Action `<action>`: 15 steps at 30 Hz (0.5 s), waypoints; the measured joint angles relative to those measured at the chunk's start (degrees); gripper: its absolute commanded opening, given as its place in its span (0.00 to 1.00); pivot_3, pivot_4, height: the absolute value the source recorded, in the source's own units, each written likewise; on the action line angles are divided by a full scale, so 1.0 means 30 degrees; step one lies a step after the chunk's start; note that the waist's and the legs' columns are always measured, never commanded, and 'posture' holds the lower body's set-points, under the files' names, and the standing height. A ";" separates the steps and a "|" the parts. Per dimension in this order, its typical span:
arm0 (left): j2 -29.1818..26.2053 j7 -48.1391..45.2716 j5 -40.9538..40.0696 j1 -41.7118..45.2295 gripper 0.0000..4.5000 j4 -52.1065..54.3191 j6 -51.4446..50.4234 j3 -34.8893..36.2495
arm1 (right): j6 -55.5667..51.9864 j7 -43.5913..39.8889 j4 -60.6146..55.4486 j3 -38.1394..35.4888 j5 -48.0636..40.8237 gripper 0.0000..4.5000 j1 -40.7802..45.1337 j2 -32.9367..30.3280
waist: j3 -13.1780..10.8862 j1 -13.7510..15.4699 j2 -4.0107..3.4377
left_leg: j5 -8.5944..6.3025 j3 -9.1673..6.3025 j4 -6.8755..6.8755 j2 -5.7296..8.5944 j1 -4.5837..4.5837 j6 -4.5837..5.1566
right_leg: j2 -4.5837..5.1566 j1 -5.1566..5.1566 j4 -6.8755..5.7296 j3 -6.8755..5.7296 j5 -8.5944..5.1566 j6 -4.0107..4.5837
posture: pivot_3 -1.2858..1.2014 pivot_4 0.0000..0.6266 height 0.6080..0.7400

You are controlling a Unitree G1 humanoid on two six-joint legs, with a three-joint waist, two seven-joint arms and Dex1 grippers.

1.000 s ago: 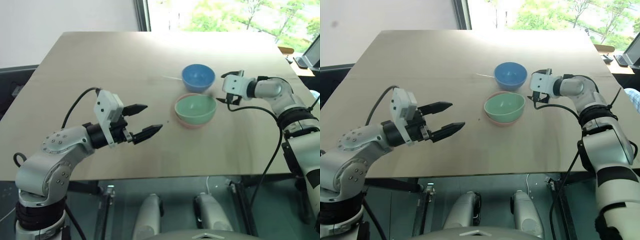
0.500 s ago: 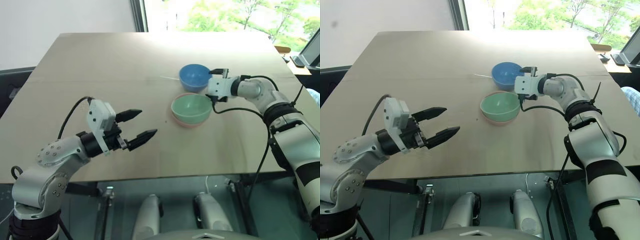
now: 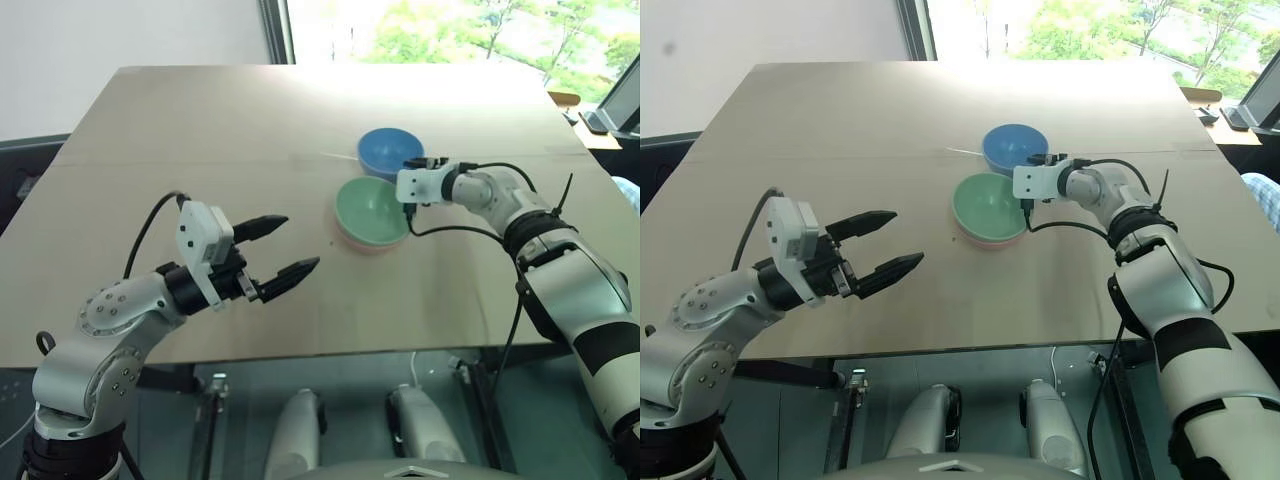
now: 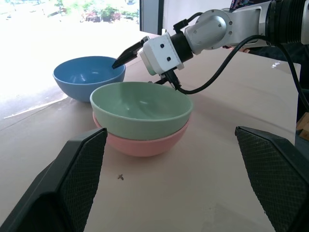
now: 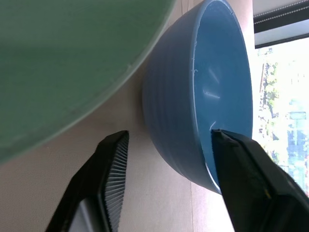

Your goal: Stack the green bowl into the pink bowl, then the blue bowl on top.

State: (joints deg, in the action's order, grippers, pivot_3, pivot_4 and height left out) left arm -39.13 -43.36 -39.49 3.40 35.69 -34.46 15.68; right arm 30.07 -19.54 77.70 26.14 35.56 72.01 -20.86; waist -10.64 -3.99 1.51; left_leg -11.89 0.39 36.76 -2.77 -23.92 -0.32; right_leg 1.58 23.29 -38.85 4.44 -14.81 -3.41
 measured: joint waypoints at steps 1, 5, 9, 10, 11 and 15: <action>-0.0017 0.0026 0.0000 0.0034 1.00 -0.0014 0.0000 0.0000 | -0.0047 0.0099 0.0046 0.0036 0.0088 0.21 0.0096 0.0000 | 0.0000 -0.0006 -0.0001 | 0.0000 0.0000 0.0000 0.0000 0.0000 0.0000 | -0.0001 0.0001 0.0000 0.0001 0.0000 0.0000 | 0.52 0.24 1.00; -0.0070 0.0127 -0.0007 0.0138 1.00 -0.0091 0.0011 0.0009 | -0.0055 0.0401 0.0135 0.0113 0.0280 0.01 0.0325 -0.0067 | 0.0000 -0.0010 -0.0001 | 0.0000 0.0002 -0.0012 0.0000 0.0000 0.0000 | -0.0001 0.0009 0.0000 0.0002 0.0000 0.0000 | 0.52 0.24 1.00; -0.0060 0.0228 -0.0001 0.0136 1.00 -0.0114 0.0149 0.0004 | 0.0545 0.0232 0.0131 0.0154 0.0443 0.01 0.0386 -0.0502 | -0.0003 -0.0006 -0.0004 | 0.0000 0.0008 -0.0032 0.0000 -0.0004 0.0000 | 0.0000 0.0020 0.0007 0.0006 -0.0001 0.0000 | 0.52 0.24 1.00; -0.0045 0.0232 0.0005 0.0132 1.00 -0.0141 0.0223 -0.0003 | 0.0830 0.0032 0.0127 0.0153 0.0448 0.01 0.0402 -0.0754 | -0.0003 0.0025 -0.0004 | 0.0000 0.0006 -0.0036 0.0000 -0.0006 0.0000 | 0.0000 0.0020 0.0012 0.0005 -0.0001 0.0000 | 0.52 0.24 1.00; -0.0022 0.0234 0.0022 0.0127 1.00 -0.0182 0.0296 -0.0023 | 0.1054 -0.0179 0.0113 0.0127 0.0411 0.01 0.0419 -0.0975 | -0.0003 0.0032 -0.0004 | 0.0000 0.0008 -0.0036 0.0002 -0.0006 0.0000 | 0.0001 0.0020 0.0015 0.0005 -0.0001 0.0000 | 0.52 0.24 1.00; 0.0087 0.0223 0.0121 0.0115 1.00 -0.0522 0.0624 -0.0289 | 0.2121 -0.2653 -0.0098 -0.0957 -0.0909 0.01 0.0502 -0.1831 | -0.0003 -0.0016 -0.0004 | 0.0000 0.0015 -0.0040 0.0001 -0.0007 0.0001 | 0.0000 0.0020 0.0018 0.0011 0.0000 -0.0001 | 0.52 0.24 1.00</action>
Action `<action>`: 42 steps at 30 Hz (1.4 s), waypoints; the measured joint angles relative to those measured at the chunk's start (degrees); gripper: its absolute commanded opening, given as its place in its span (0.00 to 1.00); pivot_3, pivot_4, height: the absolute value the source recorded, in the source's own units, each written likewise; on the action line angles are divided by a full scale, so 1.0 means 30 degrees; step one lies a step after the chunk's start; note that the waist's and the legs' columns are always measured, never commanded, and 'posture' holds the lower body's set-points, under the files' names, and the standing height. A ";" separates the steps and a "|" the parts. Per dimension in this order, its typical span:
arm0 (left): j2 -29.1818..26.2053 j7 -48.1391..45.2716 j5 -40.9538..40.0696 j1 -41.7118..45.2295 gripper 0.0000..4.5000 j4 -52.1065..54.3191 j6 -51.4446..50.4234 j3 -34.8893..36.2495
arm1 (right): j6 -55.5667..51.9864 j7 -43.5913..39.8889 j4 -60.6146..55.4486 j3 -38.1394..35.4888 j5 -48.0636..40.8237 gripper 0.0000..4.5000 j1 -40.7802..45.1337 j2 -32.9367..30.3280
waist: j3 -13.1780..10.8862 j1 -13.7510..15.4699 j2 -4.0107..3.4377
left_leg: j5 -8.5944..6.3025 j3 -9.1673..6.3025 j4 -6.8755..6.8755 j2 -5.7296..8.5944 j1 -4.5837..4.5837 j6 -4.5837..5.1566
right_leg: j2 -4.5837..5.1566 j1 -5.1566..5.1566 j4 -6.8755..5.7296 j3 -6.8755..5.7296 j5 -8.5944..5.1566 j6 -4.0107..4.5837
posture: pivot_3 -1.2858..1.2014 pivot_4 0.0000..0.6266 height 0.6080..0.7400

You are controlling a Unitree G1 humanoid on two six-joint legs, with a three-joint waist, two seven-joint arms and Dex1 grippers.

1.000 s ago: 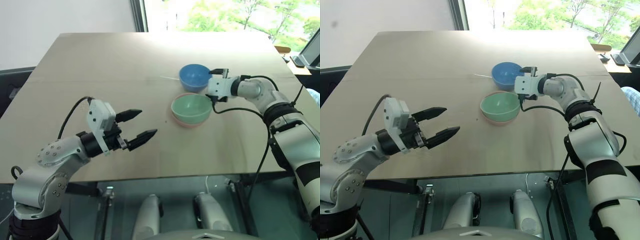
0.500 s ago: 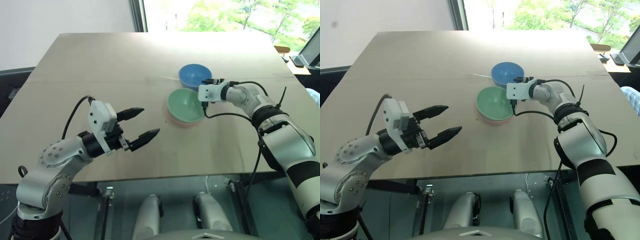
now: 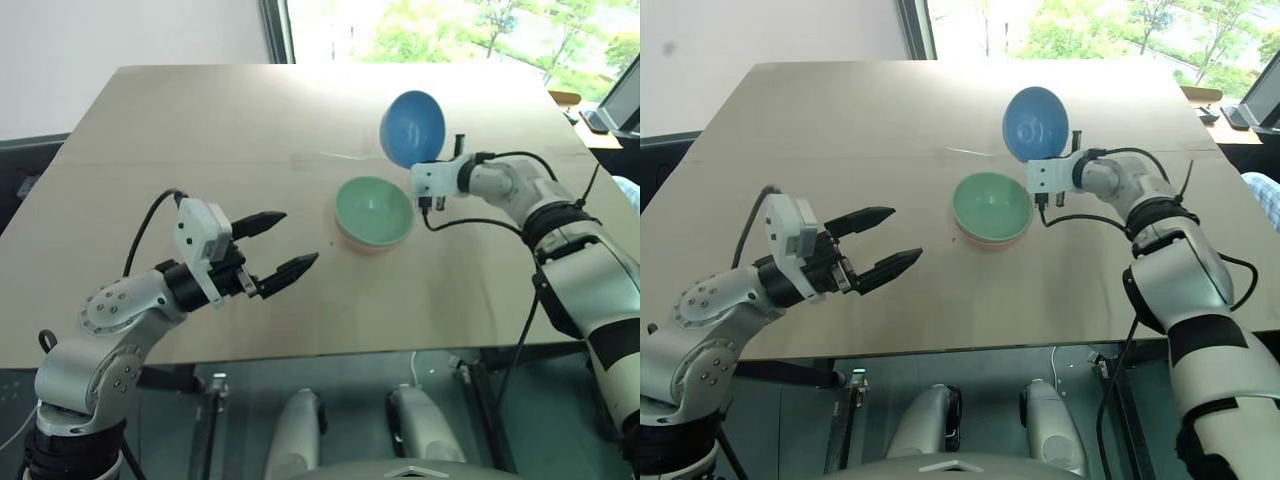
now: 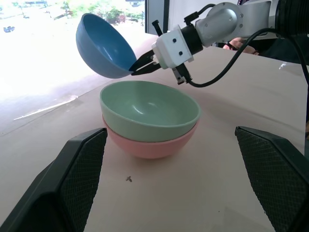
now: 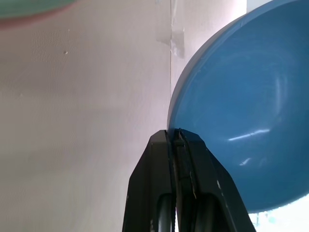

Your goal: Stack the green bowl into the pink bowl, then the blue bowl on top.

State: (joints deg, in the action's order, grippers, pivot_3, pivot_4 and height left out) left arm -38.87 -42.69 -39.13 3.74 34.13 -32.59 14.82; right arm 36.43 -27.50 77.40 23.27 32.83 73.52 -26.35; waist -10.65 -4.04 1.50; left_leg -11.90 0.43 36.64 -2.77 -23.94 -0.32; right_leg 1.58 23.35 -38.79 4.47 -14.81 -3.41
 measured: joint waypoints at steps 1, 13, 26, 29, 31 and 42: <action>0.0033 -0.0013 0.0050 -0.0001 1.00 -0.0039 0.0104 -0.0066 | 0.0193 -0.0992 -0.0111 -0.0515 -0.0679 0.01 0.0018 -0.0155 | 0.0000 -0.0025 0.0000 | 0.0000 0.0000 -0.0005 -0.0001 0.0001 0.0000 | -0.0001 0.0000 -0.0001 0.0000 0.0000 0.0000 | 0.52 0.24 1.00; -0.0685 -0.1840 0.0225 -0.0283 1.00 -0.1828 0.1289 0.0290 | -1.0793 -1.7061 -1.8078 -0.4325 -1.3184 0.01 -0.5168 -0.2770 | -0.0017 0.0559 -0.0033 | -0.0001 -0.0037 -0.0040 -0.0013 -0.0015 0.0003 | 0.0015 -0.0008 0.0058 -0.0075 -0.0003 0.0002 | 0.52 0.24 1.00; -0.0775 -0.2392 0.0425 -0.0120 1.00 -0.2980 0.2237 0.0762 | -1.7464 -1.7368 -2.5638 -0.3244 -1.4317 0.65 -0.8472 -0.4104 | -0.0013 0.0579 -0.0026 | -0.0001 -0.0029 -0.0035 -0.0011 -0.0025 0.0003 | 0.0008 0.0004 0.0063 -0.0071 -0.0006 -0.0001 | 0.52 0.24 1.00; -0.0772 -0.2368 0.0445 0.0016 1.00 -0.2981 0.2236 0.0693 | -1.7665 -1.7105 -2.5882 -0.3326 -1.4328 0.89 -0.8488 -0.4409 | -0.0013 0.0577 -0.0025 | -0.0001 -0.0030 -0.0035 -0.0011 -0.0025 0.0003 | 0.0008 0.0003 0.0067 -0.0071 -0.0006 -0.0001 | 0.52 0.24 1.00; -0.0747 -0.2329 0.0451 0.0223 1.00 -0.2977 0.2233 0.0506 | -1.7809 -1.5805 -2.5951 -0.3949 -1.4345 0.99 -0.8660 -0.4213 | -0.0013 0.0577 -0.0025 | -0.0001 -0.0029 -0.0035 -0.0011 -0.0026 0.0003 | 0.0008 0.0003 0.0067 -0.0071 -0.0006 -0.0001 | 0.52 0.24 1.00; -0.1035 -0.2034 0.0810 0.0773 1.00 -0.3092 0.1796 -0.0574 | -2.0655 -1.0490 -3.0713 -1.0851 -1.7527 0.99 -1.7001 -0.4360 | -0.0002 0.0760 -0.0010 | -0.0001 -0.0163 0.0012 0.0007 -0.0228 0.0003 | 0.0007 0.0074 0.0123 -0.0170 -0.0002 -0.0007 | 0.52 0.24 1.00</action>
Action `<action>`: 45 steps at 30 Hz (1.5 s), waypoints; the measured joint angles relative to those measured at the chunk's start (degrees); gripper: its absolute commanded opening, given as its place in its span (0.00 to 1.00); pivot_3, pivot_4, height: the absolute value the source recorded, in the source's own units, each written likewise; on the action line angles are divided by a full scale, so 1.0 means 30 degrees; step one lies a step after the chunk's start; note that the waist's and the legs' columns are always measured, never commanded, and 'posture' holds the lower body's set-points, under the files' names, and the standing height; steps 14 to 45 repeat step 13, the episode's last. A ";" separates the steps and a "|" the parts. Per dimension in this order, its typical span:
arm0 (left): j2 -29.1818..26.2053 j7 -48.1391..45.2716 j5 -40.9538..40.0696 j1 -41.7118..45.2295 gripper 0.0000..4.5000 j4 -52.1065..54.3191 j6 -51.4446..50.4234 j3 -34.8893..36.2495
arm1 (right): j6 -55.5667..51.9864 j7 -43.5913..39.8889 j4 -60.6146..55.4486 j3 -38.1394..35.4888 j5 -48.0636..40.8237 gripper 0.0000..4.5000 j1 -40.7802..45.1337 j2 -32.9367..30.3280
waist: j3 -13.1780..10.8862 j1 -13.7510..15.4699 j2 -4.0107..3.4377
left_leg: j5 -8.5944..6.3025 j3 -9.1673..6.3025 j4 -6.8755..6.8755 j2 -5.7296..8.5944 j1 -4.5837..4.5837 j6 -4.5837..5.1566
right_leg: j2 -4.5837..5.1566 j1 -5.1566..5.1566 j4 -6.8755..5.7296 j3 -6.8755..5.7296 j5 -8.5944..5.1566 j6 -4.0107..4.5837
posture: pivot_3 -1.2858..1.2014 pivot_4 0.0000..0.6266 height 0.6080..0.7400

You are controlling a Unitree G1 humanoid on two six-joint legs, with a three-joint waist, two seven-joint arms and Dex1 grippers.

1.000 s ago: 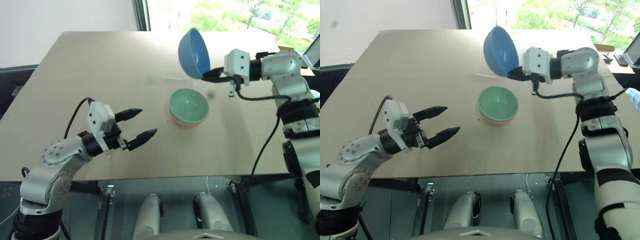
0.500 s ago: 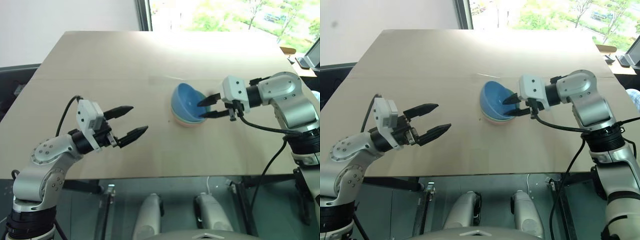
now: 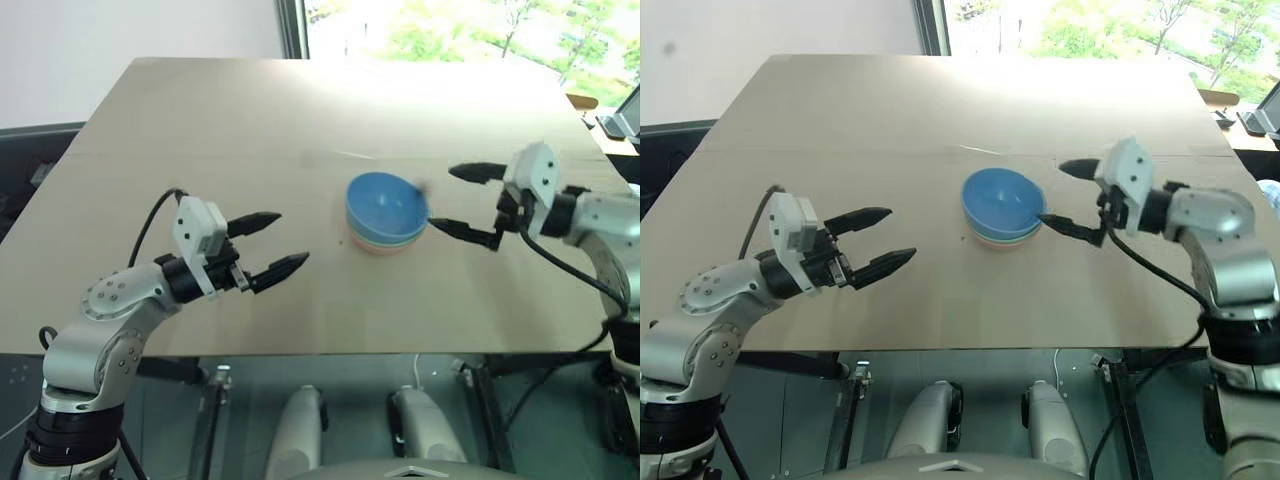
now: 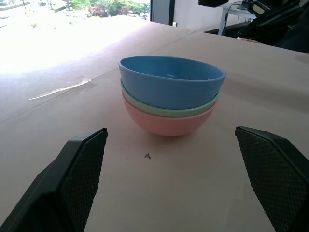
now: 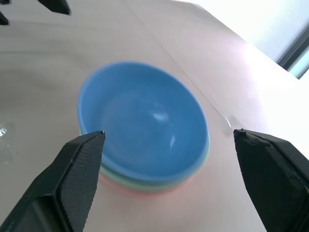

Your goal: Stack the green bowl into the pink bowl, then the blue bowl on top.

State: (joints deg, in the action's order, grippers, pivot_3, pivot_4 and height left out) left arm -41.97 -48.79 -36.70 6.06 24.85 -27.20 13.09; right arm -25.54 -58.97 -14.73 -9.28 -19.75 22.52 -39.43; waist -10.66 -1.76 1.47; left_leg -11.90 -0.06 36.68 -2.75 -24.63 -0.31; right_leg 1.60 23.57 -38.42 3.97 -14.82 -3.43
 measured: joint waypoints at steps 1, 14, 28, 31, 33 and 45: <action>-0.0049 -0.0036 -0.0001 0.0005 1.00 -0.0045 0.0003 0.0007 | -0.0082 -0.0003 -0.0124 -0.0283 -0.0190 0.99 -0.0377 -0.0067 | 0.0000 0.0008 0.0000 | 0.0000 -0.0002 0.0000 0.0000 -0.0002 0.0000 | 0.0000 0.0000 0.0000 -0.0002 0.0000 0.0000 | 0.52 0.24 1.00; -0.0907 -0.1096 -0.0185 0.0671 1.00 -0.1484 -0.0086 0.0645 | -0.0829 0.0674 -0.3316 -0.5465 -0.2797 0.99 -0.7252 -0.1563 | 0.0015 -0.0148 -0.0018 | 0.0002 -0.0042 0.0123 -0.0014 0.0013 0.0003 | -0.0033 -0.0055 -0.0028 -0.0024 -0.0006 -0.0008 | 0.52 0.24 1.00; -0.0907 -0.1096 -0.0185 0.0671 1.00 -0.1484 -0.0086 0.0645 | -0.0829 0.0674 -0.3316 -0.5465 -0.2797 0.99 -0.7252 -0.1563 | 0.0015 -0.0148 -0.0018 | 0.0002 -0.0042 0.0123 -0.0014 0.0013 0.0003 | -0.0033 -0.0055 -0.0028 -0.0024 -0.0006 -0.0008 | 0.52 0.24 1.00; -0.0907 -0.1096 -0.0185 0.0671 1.00 -0.1484 -0.0086 0.0645 | -0.0829 0.0674 -0.3316 -0.5465 -0.2797 0.99 -0.7252 -0.1563 | 0.0015 -0.0148 -0.0018 | 0.0002 -0.0042 0.0123 -0.0014 0.0013 0.0003 | -0.0033 -0.0055 -0.0028 -0.0024 -0.0006 -0.0008 | 0.52 0.24 1.00; -0.0907 -0.1096 -0.0185 0.0671 1.00 -0.1484 -0.0086 0.0645 | -0.0829 0.0674 -0.3316 -0.5465 -0.2797 0.99 -0.7252 -0.1563 | 0.0015 -0.0148 -0.0018 | 0.0002 -0.0042 0.0123 -0.0014 0.0013 0.0003 | -0.0033 -0.0055 -0.0028 -0.0024 -0.0006 -0.0008 | 0.52 0.24 1.00; -0.0907 -0.1096 -0.0185 0.0671 1.00 -0.1484 -0.0086 0.0645 | -0.0829 0.0674 -0.3316 -0.5465 -0.2797 0.99 -0.7252 -0.1563 | 0.0015 -0.0148 -0.0018 | 0.0002 -0.0042 0.0123 -0.0014 0.0013 0.0003 | -0.0033 -0.0055 -0.0028 -0.0024 -0.0006 -0.0008 | 0.52 0.24 1.00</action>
